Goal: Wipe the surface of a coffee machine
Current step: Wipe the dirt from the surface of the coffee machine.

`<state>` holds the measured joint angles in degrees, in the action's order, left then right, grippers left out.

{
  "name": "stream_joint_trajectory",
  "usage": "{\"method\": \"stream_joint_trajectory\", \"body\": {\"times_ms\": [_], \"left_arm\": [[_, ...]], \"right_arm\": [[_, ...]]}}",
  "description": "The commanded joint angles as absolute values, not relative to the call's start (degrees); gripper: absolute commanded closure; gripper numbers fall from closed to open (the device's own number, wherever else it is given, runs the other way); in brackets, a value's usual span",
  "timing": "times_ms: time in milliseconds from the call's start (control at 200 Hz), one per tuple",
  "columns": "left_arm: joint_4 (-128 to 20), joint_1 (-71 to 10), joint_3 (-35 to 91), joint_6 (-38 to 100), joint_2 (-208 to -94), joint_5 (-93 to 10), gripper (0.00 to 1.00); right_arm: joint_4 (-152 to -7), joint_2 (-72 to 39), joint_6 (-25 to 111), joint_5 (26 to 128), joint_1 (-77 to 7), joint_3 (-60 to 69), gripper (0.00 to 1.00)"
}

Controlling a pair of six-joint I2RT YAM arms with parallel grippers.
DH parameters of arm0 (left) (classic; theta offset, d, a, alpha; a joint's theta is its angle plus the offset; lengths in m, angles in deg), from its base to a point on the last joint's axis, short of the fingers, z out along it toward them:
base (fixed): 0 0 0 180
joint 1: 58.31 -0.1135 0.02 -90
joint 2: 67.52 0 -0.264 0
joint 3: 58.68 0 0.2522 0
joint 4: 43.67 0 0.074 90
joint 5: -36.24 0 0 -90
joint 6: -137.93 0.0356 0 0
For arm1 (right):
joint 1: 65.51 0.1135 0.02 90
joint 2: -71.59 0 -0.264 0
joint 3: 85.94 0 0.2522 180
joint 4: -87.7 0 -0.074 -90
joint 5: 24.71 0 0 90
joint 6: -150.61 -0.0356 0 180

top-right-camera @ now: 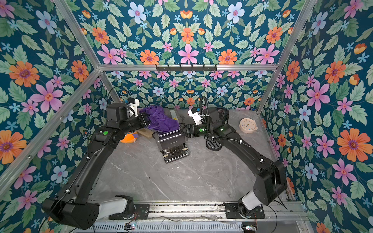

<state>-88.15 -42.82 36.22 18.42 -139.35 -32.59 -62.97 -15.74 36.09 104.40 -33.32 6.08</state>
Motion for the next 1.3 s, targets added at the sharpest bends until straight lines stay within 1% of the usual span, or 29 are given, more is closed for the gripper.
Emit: {"method": "stream_joint_trajectory", "body": {"times_ms": [0, 70, 160, 265, 400, 555, 745, 995, 1170, 1295], "left_arm": [[-89.5, -42.8, 36.7, 19.4, -139.1, -32.2, 1.00], [-89.6, -42.8, 36.9, 19.3, -139.3, -30.8, 1.00], [-89.8, -42.1, 37.2, 19.2, -139.7, -28.7, 1.00], [-90.1, -39.7, 38.1, 19.6, -139.9, -28.8, 1.00], [-91.0, -34.8, 40.1, 20.8, -140.5, -30.7, 1.00], [-91.6, -30.6, 41.0, 21.9, -141.5, -33.7, 1.00], [-92.7, -26.0, 42.0, 24.1, -143.4, -35.4, 1.00], [-98.2, -21.3, 47.4, 28.6, -147.1, -41.6, 1.00], [-100.8, -19.3, 50.5, 31.9, -148.7, -47.7, 1.00], [-100.9, -18.9, 55.0, 33.8, -150.5, -49.5, 1.00]], "right_arm": [[-66.1, -15.0, 36.0, 110.6, -31.7, 5.4, 0.32], [-65.6, -14.5, 36.0, 109.0, -31.6, 4.6, 0.32], [-62.4, -13.9, 36.5, 102.7, -31.7, 4.5, 0.32], [-60.6, -12.7, 36.8, 98.5, -32.3, 4.4, 0.31], [-59.7, -9.7, 36.9, 92.2, -33.1, 3.6, 0.29], [-59.7, -5.4, 37.5, 87.3, -34.1, 2.1, 0.28], [-58.5, -2.6, 38.5, 84.8, -34.4, 1.4, 0.28], [-57.9, -1.7, 38.0, 85.0, -34.4, 1.0, 0.28], [-57.7, -0.3, 37.8, 84.3, -34.4, 0.6, 0.28], [-57.5, 1.3, 37.7, 83.3, -34.4, 0.0, 0.28]]}}
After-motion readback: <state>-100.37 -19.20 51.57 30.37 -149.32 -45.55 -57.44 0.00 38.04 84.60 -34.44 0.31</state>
